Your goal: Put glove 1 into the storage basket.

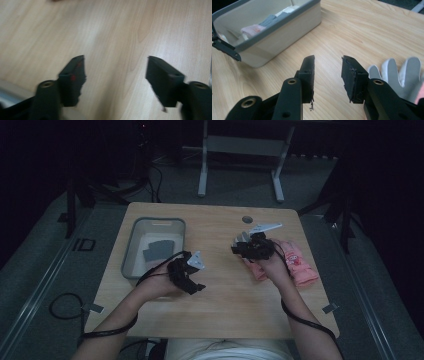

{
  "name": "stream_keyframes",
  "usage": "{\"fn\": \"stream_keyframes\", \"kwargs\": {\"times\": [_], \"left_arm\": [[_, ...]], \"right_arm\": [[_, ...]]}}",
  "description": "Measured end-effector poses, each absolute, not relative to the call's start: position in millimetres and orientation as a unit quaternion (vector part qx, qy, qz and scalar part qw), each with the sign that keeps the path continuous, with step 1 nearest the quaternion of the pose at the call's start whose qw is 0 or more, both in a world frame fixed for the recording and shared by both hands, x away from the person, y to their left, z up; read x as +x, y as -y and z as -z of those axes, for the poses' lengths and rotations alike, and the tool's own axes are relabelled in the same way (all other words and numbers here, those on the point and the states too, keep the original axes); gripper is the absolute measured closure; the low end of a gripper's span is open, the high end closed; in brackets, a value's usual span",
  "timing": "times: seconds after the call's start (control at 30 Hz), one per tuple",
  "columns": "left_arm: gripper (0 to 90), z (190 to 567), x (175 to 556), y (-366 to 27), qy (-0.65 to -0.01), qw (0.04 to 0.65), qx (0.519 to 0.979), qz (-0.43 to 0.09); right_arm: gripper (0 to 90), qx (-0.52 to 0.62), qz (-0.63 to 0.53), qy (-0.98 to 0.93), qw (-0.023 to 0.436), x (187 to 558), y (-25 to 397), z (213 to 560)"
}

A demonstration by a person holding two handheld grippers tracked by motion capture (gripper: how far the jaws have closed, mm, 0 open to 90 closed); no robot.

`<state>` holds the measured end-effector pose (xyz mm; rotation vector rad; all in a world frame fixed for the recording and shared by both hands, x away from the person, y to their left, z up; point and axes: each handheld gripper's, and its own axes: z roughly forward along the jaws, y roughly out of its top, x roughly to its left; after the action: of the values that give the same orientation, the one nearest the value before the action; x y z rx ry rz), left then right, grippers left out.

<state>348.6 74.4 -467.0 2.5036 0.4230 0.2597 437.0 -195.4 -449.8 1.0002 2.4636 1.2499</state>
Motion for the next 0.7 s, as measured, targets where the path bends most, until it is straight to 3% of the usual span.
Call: {"fn": "stream_keyframes", "kwargs": {"times": [0.27, 0.33, 0.7], "left_arm": [[6.2, 484.9, 333.5, -60.0, -0.159, 0.296, 0.936, -0.100], [1.7, 495.6, 331.4, -56.8, -0.171, 0.291, 0.938, -0.079], [1.2, 528.5, 316.4, -61.7, -0.203, 0.313, 0.922, -0.103]], "right_arm": [[62.1, 0.349, -0.408, -0.833, 0.131, 439.3, 225.5, 457.0], [61.4, 0.351, -0.405, -0.833, 0.140, 440.7, 231.9, 458.5], [55.5, 0.340, -0.378, -0.842, 0.182, 453.5, 247.7, 468.5]]}}
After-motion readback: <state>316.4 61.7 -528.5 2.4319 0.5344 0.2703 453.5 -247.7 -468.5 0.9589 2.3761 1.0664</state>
